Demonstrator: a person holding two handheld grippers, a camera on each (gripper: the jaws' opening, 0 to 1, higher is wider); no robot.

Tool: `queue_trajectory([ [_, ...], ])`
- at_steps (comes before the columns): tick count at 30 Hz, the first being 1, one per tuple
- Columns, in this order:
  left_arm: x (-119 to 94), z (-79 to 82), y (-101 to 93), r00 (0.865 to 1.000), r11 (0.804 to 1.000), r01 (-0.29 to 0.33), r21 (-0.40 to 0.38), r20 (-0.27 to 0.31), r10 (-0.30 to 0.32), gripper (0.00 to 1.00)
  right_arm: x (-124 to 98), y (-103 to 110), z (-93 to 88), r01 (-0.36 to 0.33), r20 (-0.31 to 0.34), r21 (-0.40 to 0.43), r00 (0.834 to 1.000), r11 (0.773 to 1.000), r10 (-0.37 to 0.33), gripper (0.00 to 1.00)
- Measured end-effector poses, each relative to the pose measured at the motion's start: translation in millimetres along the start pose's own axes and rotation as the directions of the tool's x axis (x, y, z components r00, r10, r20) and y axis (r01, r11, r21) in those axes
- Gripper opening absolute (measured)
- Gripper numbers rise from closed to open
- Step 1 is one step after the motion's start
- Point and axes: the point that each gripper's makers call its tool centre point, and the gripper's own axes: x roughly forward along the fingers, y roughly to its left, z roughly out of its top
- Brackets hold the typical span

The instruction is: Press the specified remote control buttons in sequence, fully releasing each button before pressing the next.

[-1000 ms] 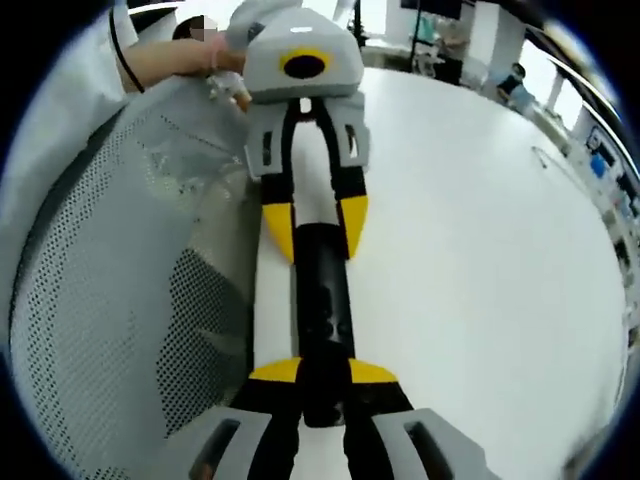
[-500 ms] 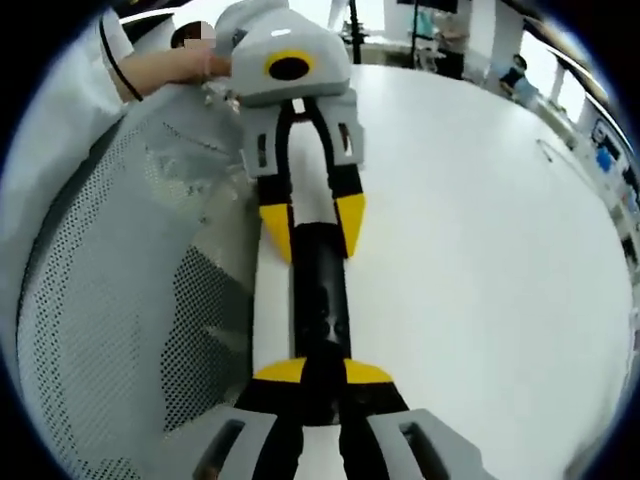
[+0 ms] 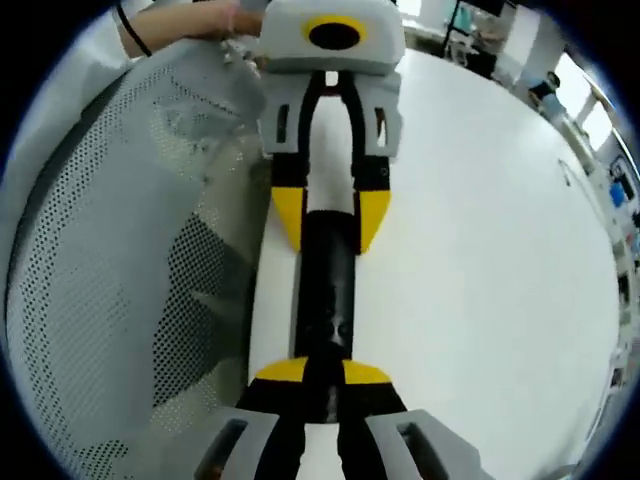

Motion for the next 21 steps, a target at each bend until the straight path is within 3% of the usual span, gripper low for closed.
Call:
queue_trajectory([
  [2,0.2,0.2,-0.2,1.0,1.0,0.0,0.001,-0.001,0.0,0.25,-0.3,-0.5,0.3,0.005,0.009,0.024,1.0,1.0,-0.005,0.07],
  [7,0.2,0.3,0.0,1.0,1.0,-0.002,0.001,0.0,0.002,0.25,-3.3,-2.7,1.1,0.014,0.153,0.162,0.988,0.987,-0.039,0.08],
  [10,0.1,0.2,0.1,1.0,1.0,-0.003,0.0,0.0,0.003,0.25,-3.1,-3.1,1.5,0.03,0.168,0.197,0.984,0.98,-0.064,0.07],
  [19,-0.3,0.1,0.2,1.0,1.0,-0.002,-0.002,0.002,0.002,0.25,-0.3,-0.8,6.1,0.056,0.091,0.034,0.994,0.998,-0.059,0.05],
  [21,-0.3,0.1,0.2,1.0,1.0,-0.002,-0.002,0.002,0.002,0.25,0.3,-0.3,5.7,0.058,0.04,-0.059,0.998,0.997,-0.055,0.05],
])
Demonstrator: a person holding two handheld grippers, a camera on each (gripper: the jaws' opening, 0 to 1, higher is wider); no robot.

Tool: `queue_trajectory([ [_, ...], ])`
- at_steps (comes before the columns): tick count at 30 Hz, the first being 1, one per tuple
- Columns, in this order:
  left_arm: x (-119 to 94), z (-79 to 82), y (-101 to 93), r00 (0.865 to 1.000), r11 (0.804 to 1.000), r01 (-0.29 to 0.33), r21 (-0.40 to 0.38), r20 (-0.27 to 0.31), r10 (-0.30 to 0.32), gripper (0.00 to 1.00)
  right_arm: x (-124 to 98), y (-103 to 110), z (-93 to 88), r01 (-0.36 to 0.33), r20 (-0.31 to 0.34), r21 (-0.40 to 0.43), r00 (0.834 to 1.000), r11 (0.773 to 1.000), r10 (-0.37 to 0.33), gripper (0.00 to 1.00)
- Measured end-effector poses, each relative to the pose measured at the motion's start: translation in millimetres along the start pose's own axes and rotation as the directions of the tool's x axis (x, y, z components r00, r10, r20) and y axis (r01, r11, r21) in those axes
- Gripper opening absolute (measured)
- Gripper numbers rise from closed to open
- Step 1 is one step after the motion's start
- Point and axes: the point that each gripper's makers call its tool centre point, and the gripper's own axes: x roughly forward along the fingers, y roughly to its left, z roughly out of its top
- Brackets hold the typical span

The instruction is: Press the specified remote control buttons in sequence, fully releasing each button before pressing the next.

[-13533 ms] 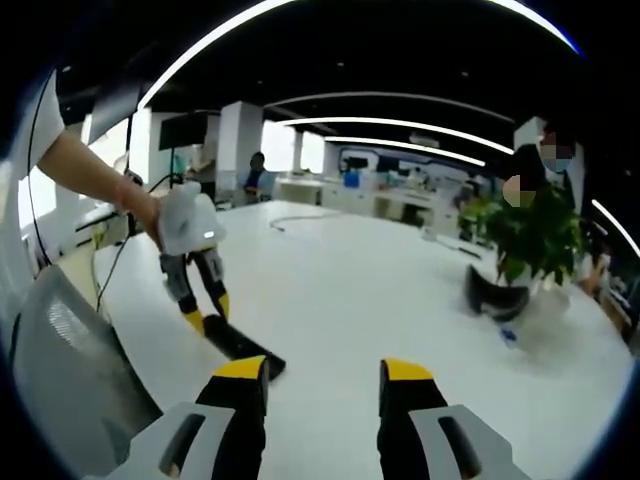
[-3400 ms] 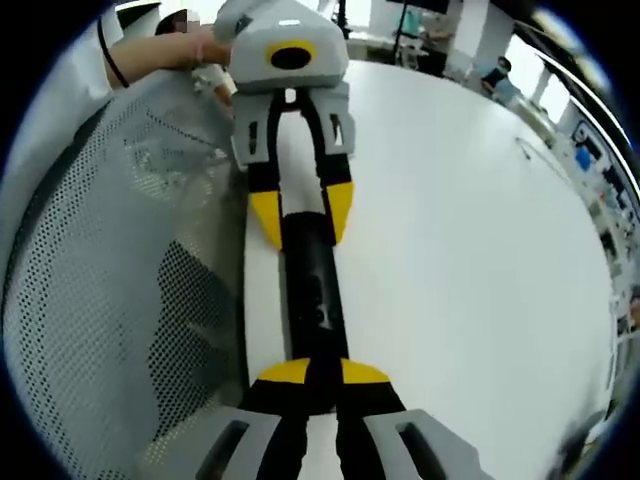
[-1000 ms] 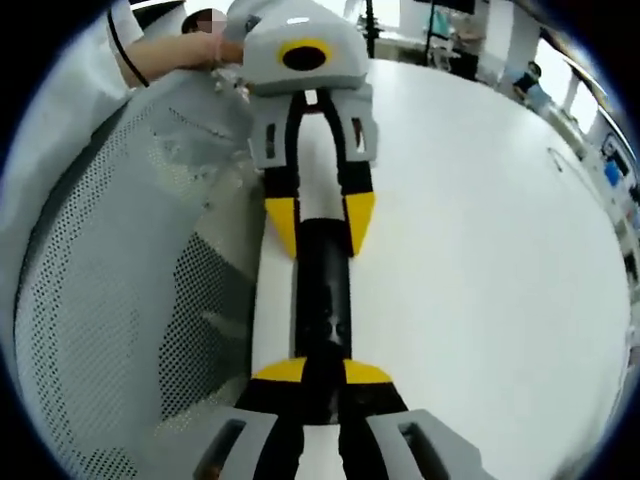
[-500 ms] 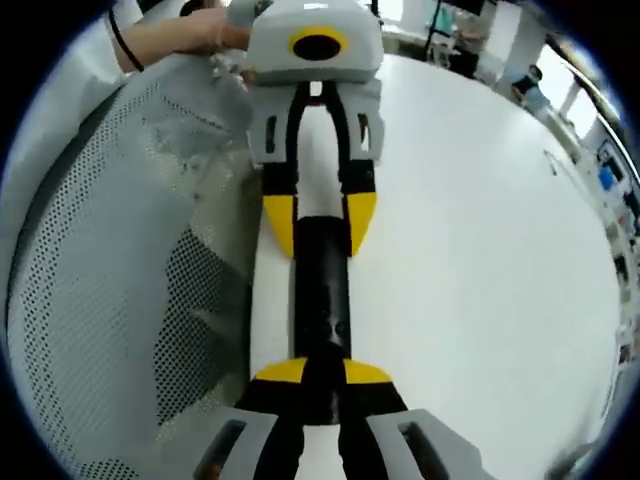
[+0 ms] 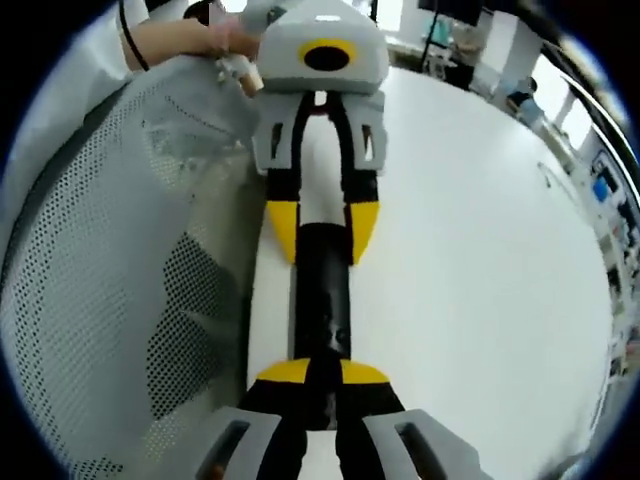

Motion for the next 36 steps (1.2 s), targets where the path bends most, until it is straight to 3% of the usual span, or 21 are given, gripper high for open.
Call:
queue_trajectory([
  [5,0.0,-0.1,0.0,1.0,1.0,0.0,0.001,-0.001,0.0,0.25,2.6,-0.1,-0.3,-0.037,-0.107,-0.033,0.994,0.999,0.033,0.04],
  [9,0.0,-0.2,0.0,1.0,1.0,0.0,0.0,0.0,0.0,0.25,3.9,-2.2,-0.2,-0.061,-0.143,0.012,0.988,0.998,0.062,0.05],
  [13,0.3,0.0,-0.2,1.0,1.0,0.002,0.002,-0.001,-0.002,0.25,3.7,-0.1,-1.3,-0.05,-0.164,0.0,0.985,0.999,0.049,0.05],
  [17,0.4,0.1,-0.1,1.0,1.0,0.002,0.003,-0.003,-0.002,0.25,1.4,-1.4,-1.4,0.004,-0.083,0.112,0.997,0.994,0.006,0.05],
  [19,0.6,0.2,-0.4,1.0,1.0,0.001,0.004,-0.004,-0.001,0.25,0.1,-1.1,-0.9,0.036,-0.041,0.068,0.999,0.997,-0.033,0.05],
  [22,0.7,0.5,-0.7,1.0,1.0,0.0,0.005,-0.004,0.0,0.25,-0.8,-0.4,-1.6,0.067,0.01,0.132,0.998,0.989,-0.069,0.05],
  [36,0.8,0.3,-0.5,1.0,1.0,0.001,0.01,-0.004,-0.001,0.25,-1.0,-0.9,0.6,0.095,0.032,0.146,0.994,0.985,-0.101,0.03],
])
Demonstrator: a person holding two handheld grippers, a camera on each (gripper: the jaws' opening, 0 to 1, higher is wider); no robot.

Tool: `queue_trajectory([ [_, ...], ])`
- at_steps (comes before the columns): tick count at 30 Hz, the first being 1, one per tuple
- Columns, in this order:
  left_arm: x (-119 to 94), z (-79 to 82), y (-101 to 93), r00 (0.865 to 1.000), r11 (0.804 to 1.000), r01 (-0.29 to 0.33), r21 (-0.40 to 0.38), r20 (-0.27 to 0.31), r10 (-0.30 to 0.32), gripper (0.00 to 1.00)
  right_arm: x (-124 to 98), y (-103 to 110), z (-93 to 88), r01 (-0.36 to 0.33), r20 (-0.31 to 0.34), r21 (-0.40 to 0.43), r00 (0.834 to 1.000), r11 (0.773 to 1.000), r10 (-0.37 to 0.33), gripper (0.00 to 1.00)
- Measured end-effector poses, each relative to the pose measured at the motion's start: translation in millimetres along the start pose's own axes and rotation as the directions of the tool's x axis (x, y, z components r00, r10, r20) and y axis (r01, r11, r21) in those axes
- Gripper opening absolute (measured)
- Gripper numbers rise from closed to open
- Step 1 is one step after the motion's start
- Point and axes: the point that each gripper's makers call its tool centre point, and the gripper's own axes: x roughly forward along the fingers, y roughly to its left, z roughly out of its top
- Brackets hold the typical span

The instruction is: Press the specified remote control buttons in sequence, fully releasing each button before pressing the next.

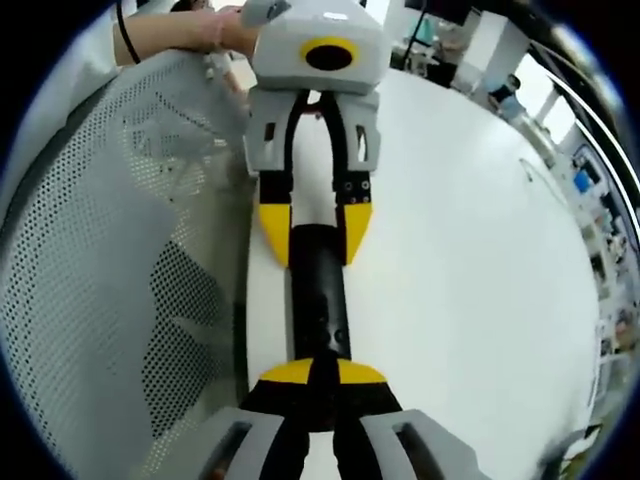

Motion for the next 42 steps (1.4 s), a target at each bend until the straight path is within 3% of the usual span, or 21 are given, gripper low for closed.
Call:
queue_trajectory([
  [12,0.1,0.3,0.0,1.0,1.0,0.0,0.001,0.001,0.0,0.25,1.7,-1.3,1.9,-0.05,-0.036,-0.023,0.998,0.998,0.049,0.02],
  [16,0.2,0.4,0.1,1.0,1.0,-0.001,-0.001,0.001,0.001,0.25,3.3,-2.1,1.0,-0.1,-0.08,0.055,0.991,0.993,0.104,0.02],
  [20,0.2,0.1,0.4,1.0,1.0,-0.001,-0.004,0.003,0.001,0.25,4.3,-0.5,0.0,-0.088,-0.14,-0.073,0.987,0.993,0.077,0.02],
  [23,0.2,0.1,0.2,1.0,1.0,0.002,-0.002,0.001,-0.002,0.25,4.2,0.0,-0.3,-0.065,-0.124,-0.041,0.99,0.997,0.059,0.02],
  [25,0.2,-0.1,0.2,1.0,1.0,0.002,-0.002,0.001,-0.002,0.25,3.2,-0.1,-1.0,-0.048,-0.093,-0.03,0.995,0.998,0.045,0.02],
  [27,0.0,0.2,0.0,1.0,1.0,0.002,-0.001,0.001,-0.002,0.25,2.6,-0.5,0.1,-0.04,-0.04,0.031,0.998,0.999,0.042,0.02],
  [31,0.1,0.2,0.0,1.0,1.0,-0.002,-0.005,0.005,0.002,0.25,0.1,0.1,-0.3,-0.026,0.012,-0.008,1.0,1.0,0.027,0.02],
  [34,0.1,0.1,0.1,1.0,1.0,-0.002,-0.006,0.006,0.002,0.25,-0.1,-1.3,1.3,-0.023,0.047,0.063,0.999,0.998,0.02,0.02],
  [42,-0.1,0.3,-0.2,1.0,1.0,-0.002,-0.005,0.007,0.003,0.25,0.9,-3.1,0.6,0.002,0.035,0.05,0.999,0.999,-0.004,0.0],
])
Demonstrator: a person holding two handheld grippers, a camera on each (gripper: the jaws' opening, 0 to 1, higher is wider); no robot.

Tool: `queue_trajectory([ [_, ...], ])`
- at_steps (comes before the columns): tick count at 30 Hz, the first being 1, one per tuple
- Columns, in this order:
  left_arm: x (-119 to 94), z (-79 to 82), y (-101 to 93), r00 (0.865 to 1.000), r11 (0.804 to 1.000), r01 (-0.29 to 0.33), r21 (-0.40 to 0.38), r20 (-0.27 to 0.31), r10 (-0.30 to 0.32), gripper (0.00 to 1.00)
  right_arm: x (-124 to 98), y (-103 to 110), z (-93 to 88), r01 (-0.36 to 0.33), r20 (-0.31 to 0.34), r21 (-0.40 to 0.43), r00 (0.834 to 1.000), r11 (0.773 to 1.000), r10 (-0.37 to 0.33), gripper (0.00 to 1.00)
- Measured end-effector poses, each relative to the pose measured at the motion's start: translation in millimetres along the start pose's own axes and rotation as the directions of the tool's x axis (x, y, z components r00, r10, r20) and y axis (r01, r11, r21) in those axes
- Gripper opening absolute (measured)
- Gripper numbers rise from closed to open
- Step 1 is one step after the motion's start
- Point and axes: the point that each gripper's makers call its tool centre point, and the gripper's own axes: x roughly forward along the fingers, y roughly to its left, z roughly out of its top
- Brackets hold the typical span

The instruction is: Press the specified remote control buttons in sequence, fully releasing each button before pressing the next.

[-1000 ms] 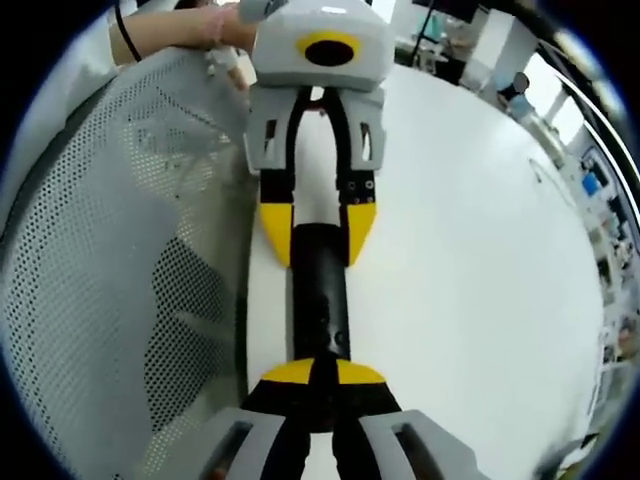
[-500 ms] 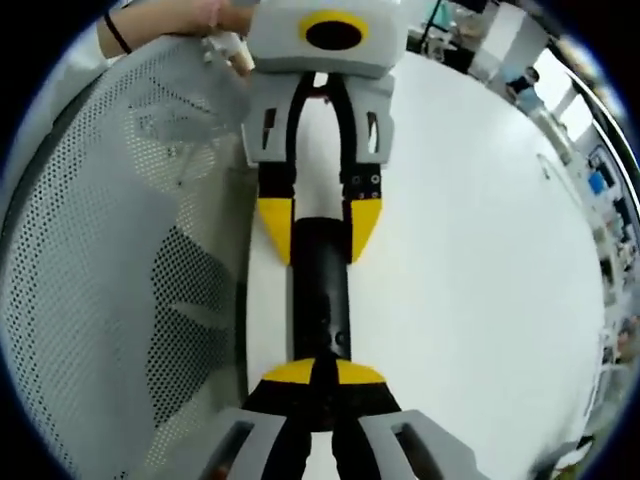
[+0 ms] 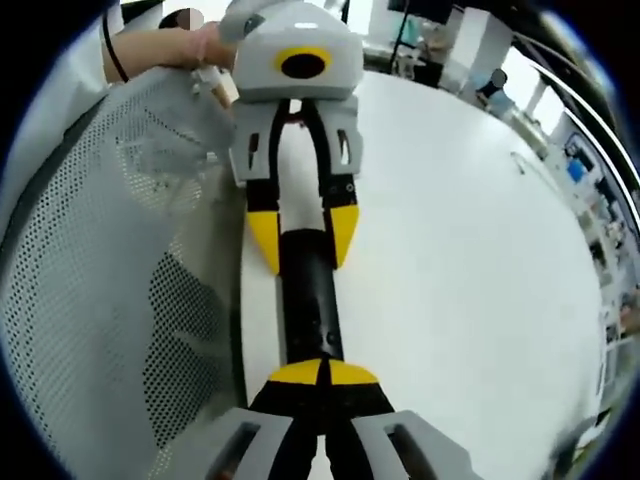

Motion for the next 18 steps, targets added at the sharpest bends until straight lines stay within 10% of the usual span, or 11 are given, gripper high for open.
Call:
queue_trajectory([
  [18,0.3,-0.1,0.2,1.0,1.0,0.001,0.001,-0.001,-0.001,0.25,4.3,3.3,3.8,-0.045,-0.069,-0.104,0.997,0.994,0.038,0.0],
])
